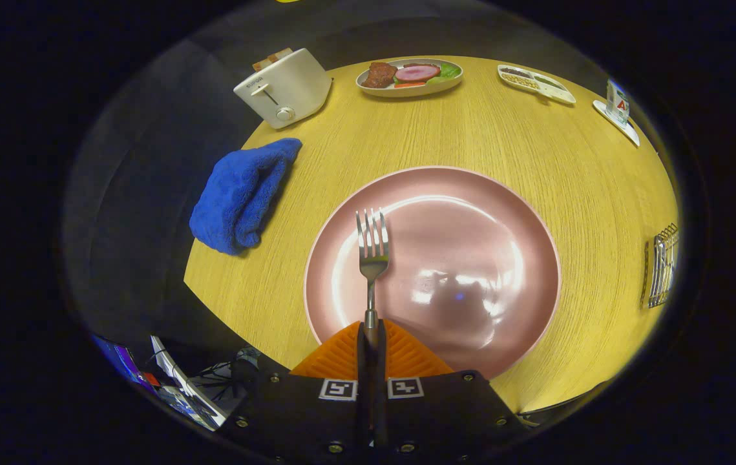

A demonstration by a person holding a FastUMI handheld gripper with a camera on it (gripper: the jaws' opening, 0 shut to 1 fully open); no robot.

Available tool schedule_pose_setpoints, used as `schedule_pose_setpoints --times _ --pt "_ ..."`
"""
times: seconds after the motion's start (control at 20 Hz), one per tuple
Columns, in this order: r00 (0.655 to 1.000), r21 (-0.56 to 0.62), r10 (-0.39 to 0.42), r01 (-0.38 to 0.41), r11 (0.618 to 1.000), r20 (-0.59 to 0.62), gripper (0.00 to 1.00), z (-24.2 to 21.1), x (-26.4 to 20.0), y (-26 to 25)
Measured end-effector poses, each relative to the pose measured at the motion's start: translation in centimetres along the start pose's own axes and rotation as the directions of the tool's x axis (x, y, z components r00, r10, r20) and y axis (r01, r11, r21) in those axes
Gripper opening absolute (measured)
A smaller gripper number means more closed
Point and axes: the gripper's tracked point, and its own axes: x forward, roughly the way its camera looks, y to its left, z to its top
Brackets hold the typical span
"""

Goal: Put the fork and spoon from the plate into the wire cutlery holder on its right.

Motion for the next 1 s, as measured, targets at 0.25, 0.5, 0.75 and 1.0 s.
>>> schedule_pose_setpoints --times 0.25,0.5,0.75,1.0 --pt "0.999 0.024 -0.003 0.002 1.000 0.040 0.03 1.0 -1.6 -0.9" --pt "0.995 0.072 -0.023 0.016 0.997 0.096 0.03 2.9 -3.7 -2.9" --pt "0.986 0.131 -0.060 0.040 0.991 0.155 0.03 4.7 -6.0 -5.8" --pt "0.973 0.183 -0.106 0.068 0.981 0.203 0.03 5.5 -8.6 -9.0"
